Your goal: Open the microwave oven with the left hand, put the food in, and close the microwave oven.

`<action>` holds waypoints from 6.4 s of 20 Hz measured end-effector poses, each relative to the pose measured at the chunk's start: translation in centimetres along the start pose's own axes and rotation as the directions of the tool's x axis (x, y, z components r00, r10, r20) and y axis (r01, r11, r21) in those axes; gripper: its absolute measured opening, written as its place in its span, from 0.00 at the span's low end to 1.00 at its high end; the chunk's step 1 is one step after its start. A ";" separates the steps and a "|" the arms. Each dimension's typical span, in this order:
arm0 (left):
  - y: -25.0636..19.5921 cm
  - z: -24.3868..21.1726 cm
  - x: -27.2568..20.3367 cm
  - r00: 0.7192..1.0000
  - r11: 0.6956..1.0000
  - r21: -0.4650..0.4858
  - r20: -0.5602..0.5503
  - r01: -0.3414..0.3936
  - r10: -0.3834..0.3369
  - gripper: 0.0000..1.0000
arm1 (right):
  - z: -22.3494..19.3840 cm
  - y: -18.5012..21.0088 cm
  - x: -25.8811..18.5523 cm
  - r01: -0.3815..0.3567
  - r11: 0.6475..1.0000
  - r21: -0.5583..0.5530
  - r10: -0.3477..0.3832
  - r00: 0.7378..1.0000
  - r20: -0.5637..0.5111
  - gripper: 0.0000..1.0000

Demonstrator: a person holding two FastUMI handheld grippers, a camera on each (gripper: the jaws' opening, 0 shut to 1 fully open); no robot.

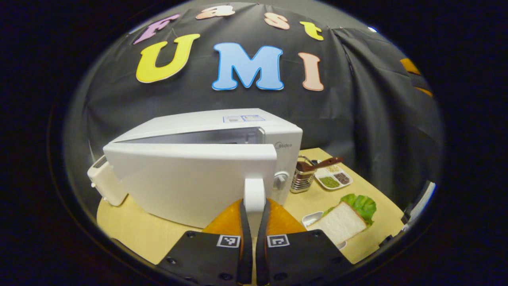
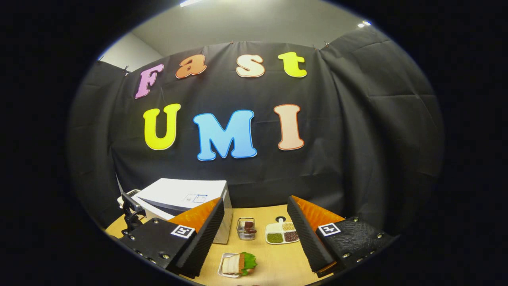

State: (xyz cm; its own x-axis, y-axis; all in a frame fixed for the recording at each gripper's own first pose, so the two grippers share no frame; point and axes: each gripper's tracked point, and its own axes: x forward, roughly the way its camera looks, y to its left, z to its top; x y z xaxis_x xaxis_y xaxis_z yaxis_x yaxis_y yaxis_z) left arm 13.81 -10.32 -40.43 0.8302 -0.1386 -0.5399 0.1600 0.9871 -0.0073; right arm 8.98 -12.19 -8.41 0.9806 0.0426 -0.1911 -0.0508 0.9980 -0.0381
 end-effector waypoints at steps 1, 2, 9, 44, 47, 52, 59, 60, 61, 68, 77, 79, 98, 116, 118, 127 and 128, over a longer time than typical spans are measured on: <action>0.1 -0.4 -0.7 1.000 1.000 0.008 -0.005 0.019 -0.019 0.10 | 0.1 0.6 0.0 -0.007 1.000 0.005 0.007 1.000 0.001 0.97; 0.2 -0.6 -1.5 1.000 0.999 0.018 -0.010 0.027 -0.027 0.10 | 0.1 1.4 -0.3 -0.018 1.000 0.011 0.018 1.000 0.005 0.97; 1.8 -3.9 -8.1 0.990 0.990 0.059 -0.069 0.124 -0.120 0.10 | -0.2 5.5 -2.0 -0.047 0.999 0.009 0.047 0.999 0.016 0.97; 25.7 -13.4 -27.4 0.922 0.916 0.235 -0.292 0.325 -0.253 0.13 | -15.3 9.6 -2.6 0.009 0.998 0.062 0.014 0.931 -0.364 0.98; 26.9 -13.6 -27.8 0.931 0.924 0.227 -0.273 0.307 -0.242 0.19 | -17.1 7.0 -1.8 0.073 0.997 0.026 -0.056 0.914 -0.403 0.97; 28.3 -14.8 -29.2 0.938 0.943 0.182 -0.264 0.279 -0.227 0.26 | -19.1 4.7 -0.8 0.124 0.992 0.012 -0.106 0.889 -0.446 0.98; 31.4 -14.2 -34.3 0.976 0.985 0.130 -0.201 0.111 -0.083 0.31 | -23.5 3.1 0.7 0.073 0.997 -0.021 -0.073 0.842 -0.535 0.98; 31.2 -12.2 -35.1 0.989 0.990 0.122 -0.144 0.064 -0.046 0.29 | -24.2 2.7 0.8 0.069 0.997 -0.020 -0.069 0.834 -0.547 0.98; 31.4 -9.4 -35.9 0.997 0.993 0.115 -0.062 -0.028 0.036 0.29 | -24.8 2.4 1.0 0.067 0.998 -0.007 -0.059 0.828 -0.558 0.98; 23.8 9.5 -39.4 0.870 0.947 -0.058 0.381 -0.315 0.313 0.99 | -29.0 0.9 2.5 0.045 0.986 0.158 0.064 0.780 -0.623 0.98; 12.2 19.8 -36.5 0.816 0.958 -0.109 0.503 -0.266 0.284 0.94 | -32.2 2.2 4.0 -0.030 0.922 0.386 0.292 0.707 -0.644 0.96; 10.0 20.1 -34.7 0.834 0.960 -0.078 0.480 -0.270 0.273 0.98 | -32.8 2.7 4.2 -0.038 0.908 0.417 0.330 0.678 -0.657 0.95; 8.7 22.7 -35.6 0.841 0.969 -0.032 0.490 -0.247 0.230 0.94 | -24.3 10.0 2.1 -0.129 0.810 0.573 0.471 0.725 -0.503 0.20; 23.8 25.4 -40.7 0.822 0.978 -0.081 0.531 -0.192 0.206 0.94 | -18.5 26.4 3.6 -0.153 0.583 0.798 0.553 0.795 -0.251 0.20; 24.2 25.9 -40.7 0.820 0.980 -0.084 0.537 -0.182 0.198 0.94 | -18.0 27.4 4.7 -0.154 0.526 0.836 0.562 0.802 -0.205 0.20; 26.8 24.5 -39.5 0.843 0.979 -0.069 0.500 -0.193 0.201 0.94 | -19.9 30.4 9.7 -0.061 0.341 0.938 0.538 0.831 -0.142 0.20; 27.1 24.8 -39.8 0.839 0.978 -0.068 0.506 -0.195 0.202 0.94 | -20.3 30.6 10.2 -0.048 0.337 0.940 0.528 0.836 -0.146 0.20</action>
State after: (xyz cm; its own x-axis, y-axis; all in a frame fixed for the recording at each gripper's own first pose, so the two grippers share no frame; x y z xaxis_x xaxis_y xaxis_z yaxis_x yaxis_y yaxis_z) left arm -1.60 19.95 1.75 0.9987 0.0429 -0.0287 -0.0417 0.9983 0.0413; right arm 13.56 17.79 -31.47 0.7658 0.5558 -0.3234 0.1135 0.3782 0.9187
